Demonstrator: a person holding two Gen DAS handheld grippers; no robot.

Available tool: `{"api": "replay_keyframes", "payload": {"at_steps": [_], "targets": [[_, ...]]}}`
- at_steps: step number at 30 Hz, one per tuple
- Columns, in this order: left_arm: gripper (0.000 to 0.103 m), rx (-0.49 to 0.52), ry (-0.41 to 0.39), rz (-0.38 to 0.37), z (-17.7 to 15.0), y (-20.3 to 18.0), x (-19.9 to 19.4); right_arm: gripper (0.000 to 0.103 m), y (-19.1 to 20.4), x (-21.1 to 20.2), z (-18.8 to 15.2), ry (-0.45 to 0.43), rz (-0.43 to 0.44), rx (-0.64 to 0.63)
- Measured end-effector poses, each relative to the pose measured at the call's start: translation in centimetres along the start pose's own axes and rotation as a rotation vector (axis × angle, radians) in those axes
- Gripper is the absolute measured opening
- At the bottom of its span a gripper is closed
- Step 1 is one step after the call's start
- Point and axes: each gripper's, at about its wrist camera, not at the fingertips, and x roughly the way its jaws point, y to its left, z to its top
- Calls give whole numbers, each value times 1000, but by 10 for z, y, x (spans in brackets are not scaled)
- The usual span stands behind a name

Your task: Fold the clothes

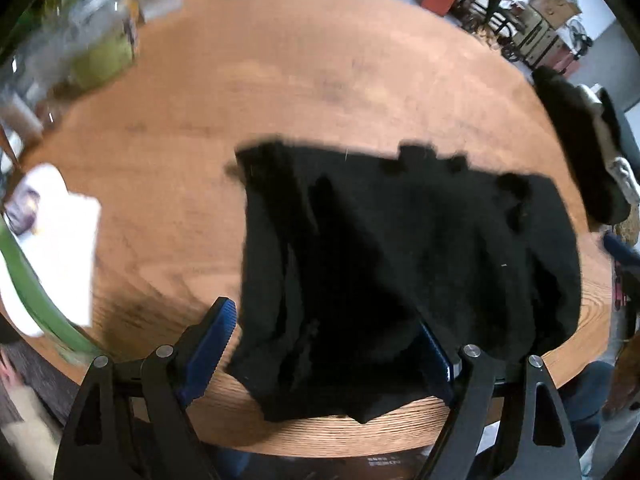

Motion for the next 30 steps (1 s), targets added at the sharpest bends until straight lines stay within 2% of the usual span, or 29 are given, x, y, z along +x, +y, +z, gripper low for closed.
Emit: {"api": "replay_keyframes", "payload": {"at_steps": [1, 3, 5, 7, 9, 10, 12, 13, 14, 15, 18, 19, 20, 21, 23, 26, 29, 30], "targets": [[85, -15, 4, -5, 0, 2, 2, 66, -7, -13, -5, -32, -10, 8], [85, -43, 11, -13, -1, 5, 5, 66, -22, -27, -13, -75, -28, 30], [85, -42, -6, 23, 1, 3, -10, 67, -41, -36, -20, -100, -56, 66], [85, -27, -81, 77, 3, -5, -39, 68, -56, -39, -25, -107, -113, 97], [85, -13, -204, 81, 2, -18, -71, 69, -67, -38, -28, -92, -160, 136], [85, 3, -271, 65, 1, -29, -86, 69, -79, -40, -31, -73, -158, 187], [86, 61, -302, 45, 1, -50, -85, 70, -93, -44, -34, -51, -118, 262], [86, 90, -299, 46, 2, -60, -80, 70, -99, -46, -35, -41, -93, 295], [86, 91, -262, 66, 3, -66, -68, 71, -105, -48, -37, -31, -68, 329], [86, 80, -210, 62, 3, -70, -50, 73, -111, -49, -38, -20, -43, 363], [86, 82, -73, 31, -6, -79, -6, 74, -115, -63, -41, -37, -58, 378], [90, 109, 4, 69, -14, -88, 15, 75, -115, -67, -41, -45, -65, 374], [97, 161, 8, 132, -18, -94, 27, 75, -115, -72, -42, -53, -71, 371], [103, 179, -13, 159, -18, -95, 30, 75, -115, -74, -42, -55, -76, 370], [103, 113, 10, 100, -11, -83, 32, 79, -116, -76, -43, -52, -84, 366], [102, 68, 25, 52, -9, -75, 20, 80, -114, -72, -43, -33, -88, 356], [102, 35, -13, -50, -11, -74, -14, 80, -114, -70, -43, -20, -93, 348], [102, 27, -48, -92, -10, -74, -29, 81, -114, -70, -43, -21, -96, 351]]}}
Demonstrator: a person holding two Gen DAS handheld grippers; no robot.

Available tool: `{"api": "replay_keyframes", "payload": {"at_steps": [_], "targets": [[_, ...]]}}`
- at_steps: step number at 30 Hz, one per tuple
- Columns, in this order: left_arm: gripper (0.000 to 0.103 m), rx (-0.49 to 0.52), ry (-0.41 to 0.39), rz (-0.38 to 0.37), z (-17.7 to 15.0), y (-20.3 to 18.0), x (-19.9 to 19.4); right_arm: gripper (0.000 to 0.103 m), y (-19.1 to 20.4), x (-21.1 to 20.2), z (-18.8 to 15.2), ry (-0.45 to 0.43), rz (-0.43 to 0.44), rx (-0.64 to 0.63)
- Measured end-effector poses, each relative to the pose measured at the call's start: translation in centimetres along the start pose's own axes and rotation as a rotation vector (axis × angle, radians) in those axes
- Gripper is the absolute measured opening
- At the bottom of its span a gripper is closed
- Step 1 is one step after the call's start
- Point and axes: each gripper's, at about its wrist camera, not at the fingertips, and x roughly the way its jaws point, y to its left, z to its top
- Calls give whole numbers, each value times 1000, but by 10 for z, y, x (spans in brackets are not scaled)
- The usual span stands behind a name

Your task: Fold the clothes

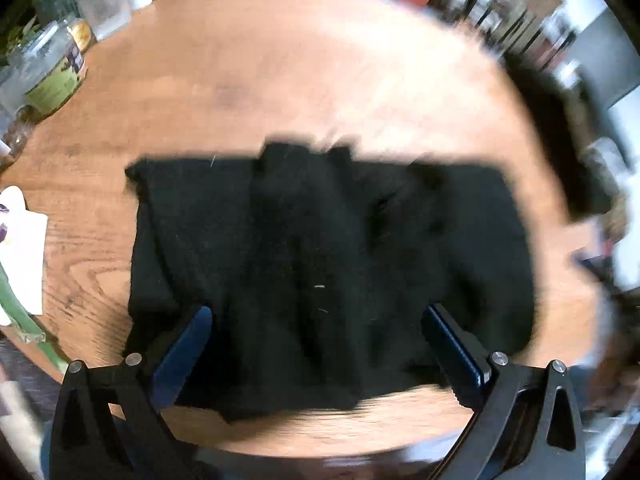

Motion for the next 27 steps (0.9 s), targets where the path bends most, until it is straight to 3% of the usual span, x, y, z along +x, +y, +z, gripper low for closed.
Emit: {"api": "replay_keyframes", "payload": {"at_steps": [1, 3, 5, 8, 11, 14, 16, 18, 22, 25, 27], "targets": [[102, -3, -43, -23, 3, -1, -15, 81, -1, 0, 0, 0, -3, 4], [102, 5, -108, 7, 10, -2, -33, 82, -2, 1, 1, -1, -8, 11], [102, 15, -129, 109, 19, -9, -30, 82, -4, 5, 1, 11, -15, 18], [98, -75, -55, 124, 30, 3, 0, 82, -4, 11, -1, 30, -28, 23], [98, -96, -5, 208, 35, 8, 26, 82, -4, 13, -3, 36, -36, 25], [102, -76, 125, 172, 30, 5, 66, 82, -4, 14, -4, 40, -43, 23], [103, -58, 128, 153, 29, 5, 69, 83, -5, 15, -3, 42, -46, 19], [102, -88, 143, 115, 33, 10, 59, 83, -5, 16, -3, 50, -44, 16], [103, -75, 49, 95, 44, 16, 0, 83, -7, 13, -2, 46, -38, 20], [103, -82, 38, 131, 52, 24, -22, 84, -8, 8, 0, 35, -31, 24], [103, -80, 70, 151, 52, 24, -16, 84, -6, 7, 0, 33, -26, 25]]}}
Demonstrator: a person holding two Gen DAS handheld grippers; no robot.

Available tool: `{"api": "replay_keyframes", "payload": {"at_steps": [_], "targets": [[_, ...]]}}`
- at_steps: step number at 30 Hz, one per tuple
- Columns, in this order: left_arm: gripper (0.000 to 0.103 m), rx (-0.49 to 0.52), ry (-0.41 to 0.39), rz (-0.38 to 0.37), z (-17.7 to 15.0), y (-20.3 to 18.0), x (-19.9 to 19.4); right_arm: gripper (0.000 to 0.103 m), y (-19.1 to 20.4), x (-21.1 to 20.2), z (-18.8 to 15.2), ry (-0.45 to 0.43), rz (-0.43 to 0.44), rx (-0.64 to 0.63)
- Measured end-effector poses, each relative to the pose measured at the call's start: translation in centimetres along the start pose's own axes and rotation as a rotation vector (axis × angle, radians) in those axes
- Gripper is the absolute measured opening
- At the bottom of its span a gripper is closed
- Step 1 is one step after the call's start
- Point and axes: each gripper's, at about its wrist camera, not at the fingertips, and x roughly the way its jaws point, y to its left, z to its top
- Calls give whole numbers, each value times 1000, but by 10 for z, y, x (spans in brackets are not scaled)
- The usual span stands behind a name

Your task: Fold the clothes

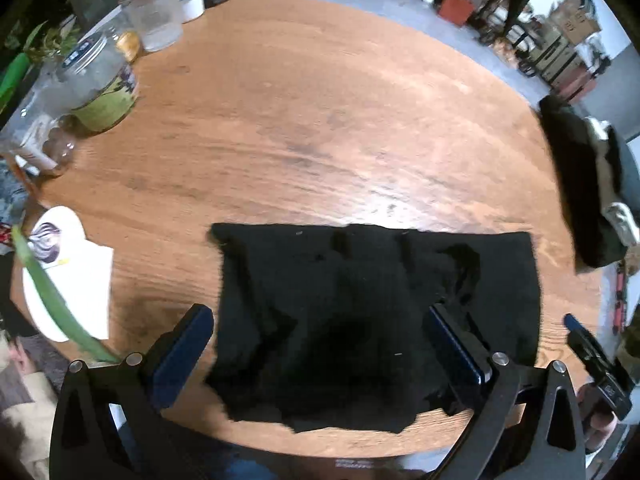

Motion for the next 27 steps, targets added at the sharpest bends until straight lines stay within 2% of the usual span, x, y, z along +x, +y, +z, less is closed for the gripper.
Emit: {"api": "replay_keyframes", "payload": {"at_steps": [2, 5, 7, 9, 10, 12, 16, 18, 21, 23, 27], "targets": [[102, 5, 31, 19, 1, -1, 7, 84, 2, 1, -1, 4, 4, -5], [89, 34, 72, -10, -5, -10, 23, 84, 4, 3, -3, 10, 0, -7], [60, 65, 90, -26, -8, -21, 28, 84, 3, 3, -3, 10, -1, -4], [49, 94, 87, -24, -11, -30, 28, 84, 2, 3, -3, 9, -2, 0], [36, 108, 81, -26, -11, -34, 25, 84, 2, 3, -3, 9, -3, 2], [27, 123, 70, -27, -9, -38, 19, 84, 1, 3, -3, 9, -3, 5], [18, 139, 57, -33, -4, -39, 15, 84, 2, 2, -2, 8, 5, 1], [18, 146, 72, -35, -9, -41, 20, 85, 2, 1, -2, 9, 9, 0], [19, 145, 129, -33, -12, -43, 45, 85, 2, 1, -2, 10, 15, -1], [21, 153, 137, -17, -18, -45, 61, 85, 2, 1, -1, 10, 18, -2], [22, 206, 72, 21, -24, -54, 58, 85, 3, 4, -2, 18, 15, -5]]}}
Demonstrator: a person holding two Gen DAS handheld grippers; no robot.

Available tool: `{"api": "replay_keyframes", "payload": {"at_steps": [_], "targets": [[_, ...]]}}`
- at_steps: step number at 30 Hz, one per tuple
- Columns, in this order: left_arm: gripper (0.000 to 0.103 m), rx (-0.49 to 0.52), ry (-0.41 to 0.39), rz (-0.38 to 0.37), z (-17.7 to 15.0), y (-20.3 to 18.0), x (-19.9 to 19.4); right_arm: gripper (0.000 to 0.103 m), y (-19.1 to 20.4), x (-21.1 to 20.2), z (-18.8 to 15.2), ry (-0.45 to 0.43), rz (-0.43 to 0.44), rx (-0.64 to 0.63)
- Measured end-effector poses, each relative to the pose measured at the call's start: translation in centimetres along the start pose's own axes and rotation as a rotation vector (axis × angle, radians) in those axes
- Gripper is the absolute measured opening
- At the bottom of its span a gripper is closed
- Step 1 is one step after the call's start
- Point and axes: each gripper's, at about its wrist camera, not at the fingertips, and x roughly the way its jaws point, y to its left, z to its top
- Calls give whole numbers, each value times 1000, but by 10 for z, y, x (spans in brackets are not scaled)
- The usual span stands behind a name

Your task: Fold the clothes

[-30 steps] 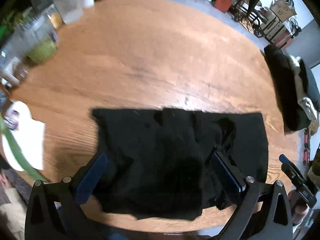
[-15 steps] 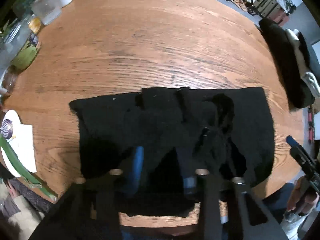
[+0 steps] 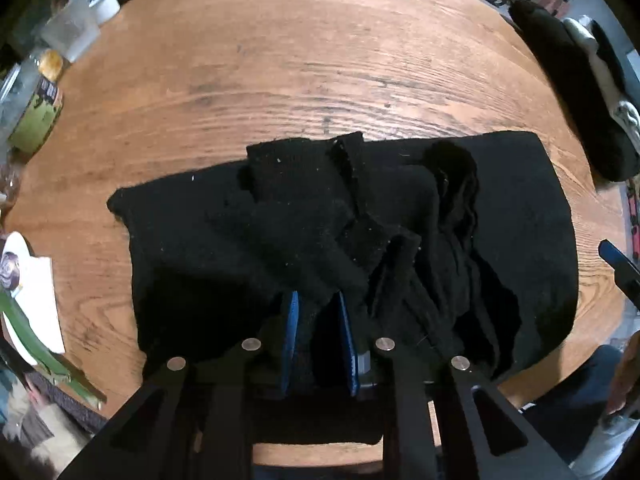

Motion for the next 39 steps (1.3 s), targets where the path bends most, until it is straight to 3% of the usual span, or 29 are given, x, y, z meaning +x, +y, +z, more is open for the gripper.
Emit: {"api": "replay_keyframes", "payload": {"at_steps": [5, 8, 9, 10, 12, 14, 19, 21, 23, 25, 29, 31, 34, 39], "targets": [[23, 11, -43, -52, -7, 7, -9, 85, 5, 6, -4, 21, -7, -18], [31, -62, -30, -111, -7, 19, -29, 85, 6, 8, -6, 24, -16, -22], [43, -81, -25, -125, -8, 22, -37, 85, 5, 8, -5, 24, -19, -19], [61, -62, -17, -113, -9, 21, -45, 85, 3, 8, -5, 25, -23, -16], [80, -23, -5, -89, -13, 20, -56, 85, 2, 8, -4, 25, -27, -12], [80, 1, 18, -64, -22, 19, -52, 85, 3, 8, -4, 25, -30, -14], [81, 36, 136, -19, -46, 10, 5, 85, 8, 9, -6, 34, -27, -35], [96, 41, 124, -2, -50, 6, 16, 85, 9, 10, -7, 34, -30, -38], [97, 62, 118, 27, -53, -3, 15, 85, 8, 10, -8, 36, -34, -36], [97, 73, 119, -15, -57, -8, 0, 85, 6, 9, -8, 37, -35, -30], [97, 61, 47, -205, -60, 1, -58, 86, 5, 7, -6, 29, -31, -25], [97, 29, 6, -216, -55, 16, -79, 86, 5, 7, -6, 32, -29, -25], [97, -49, 0, -151, -39, 42, -65, 86, 9, 11, -7, 42, -27, -37], [97, -161, 76, -238, -32, 73, -11, 86, 11, 17, -10, 58, -41, -53]]}}
